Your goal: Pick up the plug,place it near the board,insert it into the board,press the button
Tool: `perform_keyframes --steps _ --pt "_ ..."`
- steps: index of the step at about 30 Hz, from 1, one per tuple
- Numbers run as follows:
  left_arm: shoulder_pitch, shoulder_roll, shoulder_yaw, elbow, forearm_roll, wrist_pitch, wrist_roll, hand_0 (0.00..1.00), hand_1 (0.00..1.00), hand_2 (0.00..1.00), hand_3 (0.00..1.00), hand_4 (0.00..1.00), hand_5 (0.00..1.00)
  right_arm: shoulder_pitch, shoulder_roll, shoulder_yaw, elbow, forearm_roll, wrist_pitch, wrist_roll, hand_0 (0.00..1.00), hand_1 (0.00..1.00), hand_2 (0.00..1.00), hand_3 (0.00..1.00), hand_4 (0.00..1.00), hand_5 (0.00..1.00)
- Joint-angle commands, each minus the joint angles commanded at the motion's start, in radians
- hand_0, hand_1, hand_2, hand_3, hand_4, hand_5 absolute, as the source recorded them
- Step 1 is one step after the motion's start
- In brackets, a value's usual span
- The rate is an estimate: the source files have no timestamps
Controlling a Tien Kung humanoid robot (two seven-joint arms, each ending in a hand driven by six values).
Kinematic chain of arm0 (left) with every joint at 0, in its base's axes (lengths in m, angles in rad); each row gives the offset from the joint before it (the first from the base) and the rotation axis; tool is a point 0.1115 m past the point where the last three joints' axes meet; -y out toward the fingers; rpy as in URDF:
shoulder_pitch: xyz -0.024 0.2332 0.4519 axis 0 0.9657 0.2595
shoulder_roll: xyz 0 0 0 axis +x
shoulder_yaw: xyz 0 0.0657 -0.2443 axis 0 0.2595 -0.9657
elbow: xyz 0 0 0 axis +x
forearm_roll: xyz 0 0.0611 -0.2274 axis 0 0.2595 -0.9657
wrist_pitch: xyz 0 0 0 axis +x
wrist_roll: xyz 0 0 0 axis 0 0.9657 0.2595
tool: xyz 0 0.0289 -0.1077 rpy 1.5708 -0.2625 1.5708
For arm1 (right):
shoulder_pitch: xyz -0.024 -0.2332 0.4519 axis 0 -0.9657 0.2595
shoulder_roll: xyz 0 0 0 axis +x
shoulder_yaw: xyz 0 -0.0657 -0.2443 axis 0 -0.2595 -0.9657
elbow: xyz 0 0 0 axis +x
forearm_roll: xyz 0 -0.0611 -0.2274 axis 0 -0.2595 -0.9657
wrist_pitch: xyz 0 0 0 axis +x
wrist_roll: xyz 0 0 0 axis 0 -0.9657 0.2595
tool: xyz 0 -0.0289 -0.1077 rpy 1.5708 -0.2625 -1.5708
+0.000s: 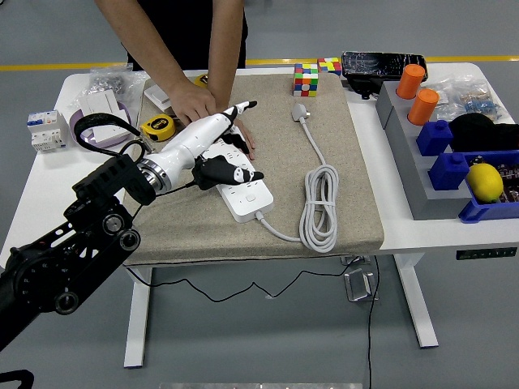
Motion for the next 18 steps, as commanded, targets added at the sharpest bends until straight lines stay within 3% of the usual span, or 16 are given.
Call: perform_keyframes --steps 2,3,10,18 --pt "-0.012 0.002 0.037 0.015 0.03 -0.014 0.004 0.21 0.085 0.164 0.953 0.589 0.002 0.0 0.0 -0.001 0.0 0.001 0.0 0.0 0.929 0.892 0.821 0.815 0.998 0.998" --pt "-0.019 0.001 0.058 0.026 0.054 -0.024 0.008 0.144 0.018 0.136 0.892 0.681 0.002 0.0 0.001 -0.001 -0.001 0.002 0.0 0.0 0.929 0.893 0.82 0.815 0.998 0.998" --pt "-0.044 -0.009 0.155 0.098 0.141 -0.057 0.022 0.136 0.011 0.137 0.88 0.694 0.002 -0.002 0.0 -0.004 -0.002 0.004 0.0 0.0 0.927 0.892 0.82 0.815 0.998 0.998" --pt "-0.048 -0.03 0.188 0.175 0.16 -0.053 0.016 0.135 0.009 0.136 0.877 0.699 0.002 -0.001 0.001 -0.003 -0.001 0.003 0.0 0.0 0.928 0.892 0.82 0.815 0.998 0.998"
